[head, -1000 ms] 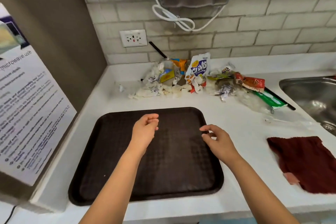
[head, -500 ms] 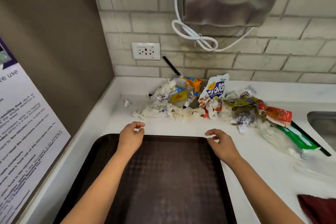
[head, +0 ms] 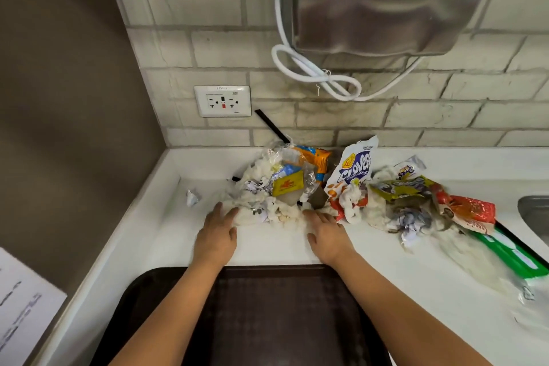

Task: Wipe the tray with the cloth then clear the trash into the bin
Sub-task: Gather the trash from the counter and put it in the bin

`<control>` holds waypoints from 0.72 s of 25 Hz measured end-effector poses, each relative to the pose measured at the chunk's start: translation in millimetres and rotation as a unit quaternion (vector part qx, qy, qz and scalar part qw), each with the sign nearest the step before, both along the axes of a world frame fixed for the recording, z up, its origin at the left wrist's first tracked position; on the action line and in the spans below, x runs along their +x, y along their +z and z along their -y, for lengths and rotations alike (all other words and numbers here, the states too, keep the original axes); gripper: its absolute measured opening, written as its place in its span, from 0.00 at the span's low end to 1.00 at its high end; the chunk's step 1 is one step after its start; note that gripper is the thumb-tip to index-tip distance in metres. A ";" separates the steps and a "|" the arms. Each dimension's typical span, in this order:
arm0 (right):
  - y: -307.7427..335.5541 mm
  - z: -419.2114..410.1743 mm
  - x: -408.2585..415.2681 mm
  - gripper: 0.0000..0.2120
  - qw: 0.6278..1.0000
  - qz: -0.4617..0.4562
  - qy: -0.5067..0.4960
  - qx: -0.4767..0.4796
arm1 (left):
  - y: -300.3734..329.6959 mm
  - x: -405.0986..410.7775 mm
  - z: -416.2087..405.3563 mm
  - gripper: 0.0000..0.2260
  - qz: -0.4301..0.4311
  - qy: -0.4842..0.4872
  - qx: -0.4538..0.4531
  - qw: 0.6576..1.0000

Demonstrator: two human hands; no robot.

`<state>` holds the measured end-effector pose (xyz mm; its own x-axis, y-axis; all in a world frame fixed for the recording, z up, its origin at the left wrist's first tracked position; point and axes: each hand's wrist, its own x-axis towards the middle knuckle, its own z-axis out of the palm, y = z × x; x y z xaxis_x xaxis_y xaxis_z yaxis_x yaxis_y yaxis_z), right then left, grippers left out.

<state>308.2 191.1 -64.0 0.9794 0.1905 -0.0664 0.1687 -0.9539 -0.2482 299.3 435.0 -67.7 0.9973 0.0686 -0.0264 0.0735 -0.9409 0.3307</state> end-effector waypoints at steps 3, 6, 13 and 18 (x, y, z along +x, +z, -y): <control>-0.6 -2.1 6.2 0.28 0.999 -0.005 -0.023 -0.025 | -3.3 12.3 2.4 0.21 0.012 0.027 0.048 0.998; -1.5 0.1 14.2 0.19 0.999 -0.028 -0.034 -0.018 | -3.6 18.4 7.1 0.17 0.040 0.041 0.036 0.998; 5.6 12.7 -1.2 0.14 0.991 -0.006 -0.088 0.105 | 9.3 12.6 1.4 0.07 0.060 0.063 -0.007 0.996; 6.3 24.2 -15.2 0.14 0.979 0.010 -0.102 0.179 | 15.1 -1.3 -5.7 0.23 0.051 0.077 -0.098 0.991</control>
